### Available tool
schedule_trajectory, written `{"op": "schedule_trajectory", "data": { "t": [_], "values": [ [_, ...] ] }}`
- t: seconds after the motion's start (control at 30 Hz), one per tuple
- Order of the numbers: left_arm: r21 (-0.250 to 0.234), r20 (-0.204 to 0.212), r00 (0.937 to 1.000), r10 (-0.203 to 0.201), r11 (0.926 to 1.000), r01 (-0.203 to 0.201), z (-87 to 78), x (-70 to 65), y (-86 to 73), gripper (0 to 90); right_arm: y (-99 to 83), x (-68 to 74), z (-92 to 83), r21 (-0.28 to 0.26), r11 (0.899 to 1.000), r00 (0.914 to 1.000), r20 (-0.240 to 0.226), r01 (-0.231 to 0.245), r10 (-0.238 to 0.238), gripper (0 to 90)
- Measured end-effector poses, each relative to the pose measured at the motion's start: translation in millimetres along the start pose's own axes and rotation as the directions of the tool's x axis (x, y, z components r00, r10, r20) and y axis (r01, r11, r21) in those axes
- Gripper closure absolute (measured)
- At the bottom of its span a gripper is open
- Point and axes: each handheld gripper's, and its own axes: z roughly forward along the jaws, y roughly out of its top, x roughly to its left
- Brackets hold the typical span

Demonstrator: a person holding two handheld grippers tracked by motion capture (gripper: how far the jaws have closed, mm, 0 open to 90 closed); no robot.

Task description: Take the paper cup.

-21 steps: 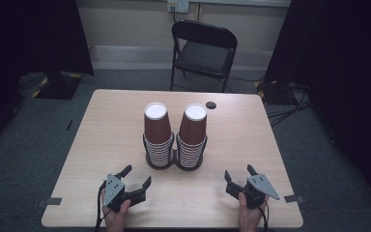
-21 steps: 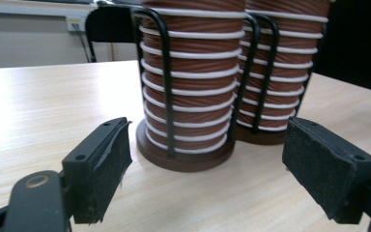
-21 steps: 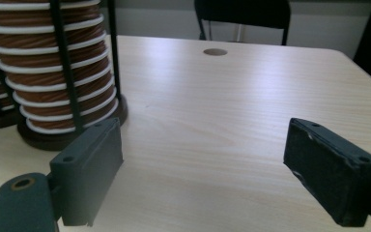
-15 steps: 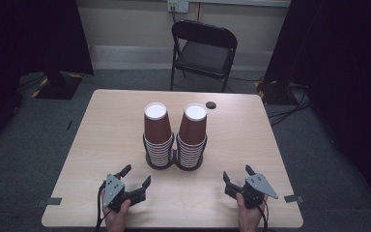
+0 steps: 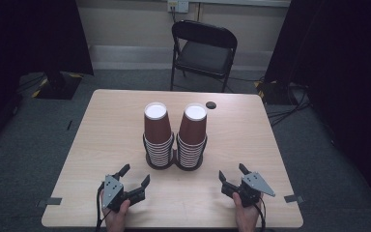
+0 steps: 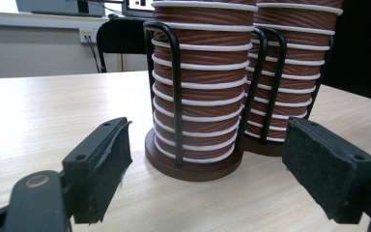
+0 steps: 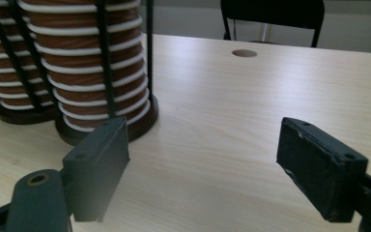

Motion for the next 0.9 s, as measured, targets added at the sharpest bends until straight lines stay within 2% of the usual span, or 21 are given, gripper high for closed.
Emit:
{"op": "schedule_trajectory", "data": {
  "t": [0.13,0.2,0.3,0.37,0.4,0.43,0.47,0.5,0.53,0.6,0.7,0.73,0.9],
  "values": [
    [0.001,-0.012,0.9999,-0.01,0.9999,0.01,0.0,0.4,0.1,17.2,7.9,5.2,-1.8,-0.032,0.999,0.9996,-0.018,0.021,-0.022,18.2],
    [0.004,-0.019,0.9998,-0.009,1.0,0.009,0.3,0.2,0.1,17.2,11.8,7.6,-1.6,-0.038,0.999,0.9992,-0.037,0.012,-0.013,18.2],
    [0.012,-0.011,0.9998,-0.014,0.9998,0.014,0.9,1.1,0.5,17.2,18.1,11.6,-0.4,-0.024,0.999,0.9972,-0.069,0.025,-0.027,18.3],
    [0.017,0.005,0.9999,-0.014,0.9998,0.014,1.0,2.3,0.7,17.3,23.2,14.0,1.2,0.0,1.0,0.9938,-0.109,0.02,-0.02,18.8],
    [0.016,0.012,0.9998,-0.013,0.9998,0.012,1.0,2.2,0.6,17.3,25.7,15.5,1.3,0.004,1.0,0.9935,-0.111,0.025,-0.025,19.6],
    [0.014,0.017,0.9998,-0.012,0.9998,0.012,1.0,1.8,0.5,17.2,27.7,17.4,1.0,-0.015,1.0,0.9948,-0.099,0.026,-0.027,20.9],
    [0.015,0.017,0.9998,-0.011,0.9998,0.011,1.1,1.7,0.5,17.3,30.0,19.1,1.2,-0.033,0.999,0.9937,-0.109,0.025,-0.028,22.1],
    [0.015,0.017,0.9998,-0.011,0.9998,0.011,1.1,1.7,0.5,17.3,30.0,19.1,1.2,-0.033,0.999,0.9937,-0.109,0.025,-0.028,22.1],
    [0.023,0.022,0.9997,-0.01,0.9997,0.01,1.7,2.0,0.8,17.2,35.1,21.8,1.2,-0.042,0.999,0.9906,-0.134,0.021,-0.027,22.4],
    [0.028,0.024,0.9997,-0.01,0.9996,0.009,2.0,2.3,1.0,17.3,40.3,24.4,2.4,-0.052,0.998,0.9912,-0.126,0.034,-0.041,22.4],
    [0.032,0.028,0.9996,-0.003,0.9995,0.002,2.3,2.3,1.2,17.2,44.9,25.3,4.1,-0.056,0.998,0.9881,-0.149,0.031,-0.039,22.6],
    [0.043,0.041,0.9992,-0.001,0.9991,-0.001,3.5,1.3,1.5,17.2,49.3,25.9,5.2,-0.05,0.998,0.9869,-0.158,0.024,-0.031,22.7],
    [0.042,0.043,0.999,0.011,0.999,-0.013,3.3,0.8,1.5,17.2,60.6,25.6,5.9,-0.072,0.997,0.983,-0.184,-0.01,-0.004,19.8]
  ]
}}
